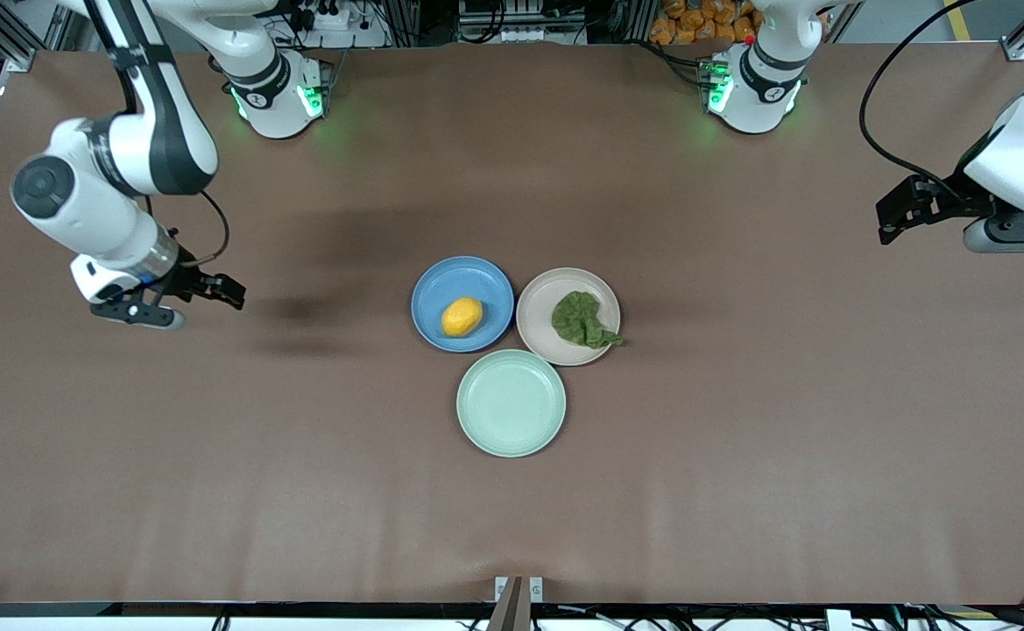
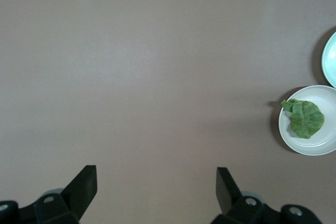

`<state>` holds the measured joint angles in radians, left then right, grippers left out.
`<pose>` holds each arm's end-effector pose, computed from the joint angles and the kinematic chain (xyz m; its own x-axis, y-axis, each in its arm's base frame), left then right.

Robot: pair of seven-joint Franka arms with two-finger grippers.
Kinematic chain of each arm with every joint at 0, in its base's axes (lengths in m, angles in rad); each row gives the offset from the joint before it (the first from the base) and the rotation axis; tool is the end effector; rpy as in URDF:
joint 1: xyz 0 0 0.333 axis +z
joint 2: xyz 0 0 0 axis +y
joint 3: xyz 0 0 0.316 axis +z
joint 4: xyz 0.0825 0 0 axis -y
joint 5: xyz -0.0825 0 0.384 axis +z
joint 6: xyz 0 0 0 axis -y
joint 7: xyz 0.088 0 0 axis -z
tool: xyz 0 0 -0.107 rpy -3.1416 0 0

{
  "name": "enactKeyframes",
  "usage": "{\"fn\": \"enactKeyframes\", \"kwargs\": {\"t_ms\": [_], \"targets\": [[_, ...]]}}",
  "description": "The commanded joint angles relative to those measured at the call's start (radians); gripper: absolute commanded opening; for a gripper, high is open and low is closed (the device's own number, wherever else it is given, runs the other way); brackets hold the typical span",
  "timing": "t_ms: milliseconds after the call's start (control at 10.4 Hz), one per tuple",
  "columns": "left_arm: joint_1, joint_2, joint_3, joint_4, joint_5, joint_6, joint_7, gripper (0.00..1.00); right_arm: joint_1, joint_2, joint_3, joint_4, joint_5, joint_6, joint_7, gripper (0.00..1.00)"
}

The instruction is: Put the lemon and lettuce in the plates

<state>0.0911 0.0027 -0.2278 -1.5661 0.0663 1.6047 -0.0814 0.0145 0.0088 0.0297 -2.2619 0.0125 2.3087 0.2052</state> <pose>0.5547 -0.0692 0.6285 0.9975 -0.0576 0.0411 -0.0549 -0.9965 -0.0625 0.5236 0.0234 0.3604 0.9851 -0.1686 0.0352 -0.1681 -0.9856 -0.0173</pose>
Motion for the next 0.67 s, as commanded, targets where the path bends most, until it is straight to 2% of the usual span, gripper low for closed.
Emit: {"fn": "enactKeyframes", "kwargs": {"t_ms": [0,192,576], "targets": [[-0.068,-0.018,0.079,-0.008,-0.026,-0.011,0.028,1.00,-0.005,-0.046,0.001,0.051,-0.016,-0.082,-0.012,1.00],[-0.064,-0.018,0.070,-0.008,-0.025,-0.011,0.025,1.00,-0.007,-0.044,-0.001,0.183,-0.016,-0.260,-0.036,1.00],[-0.060,-0.018,0.068,-0.008,-0.065,-0.011,0.026,1.00,-0.007,-0.043,-0.004,0.411,-0.016,-0.506,-0.116,1.00]]}}
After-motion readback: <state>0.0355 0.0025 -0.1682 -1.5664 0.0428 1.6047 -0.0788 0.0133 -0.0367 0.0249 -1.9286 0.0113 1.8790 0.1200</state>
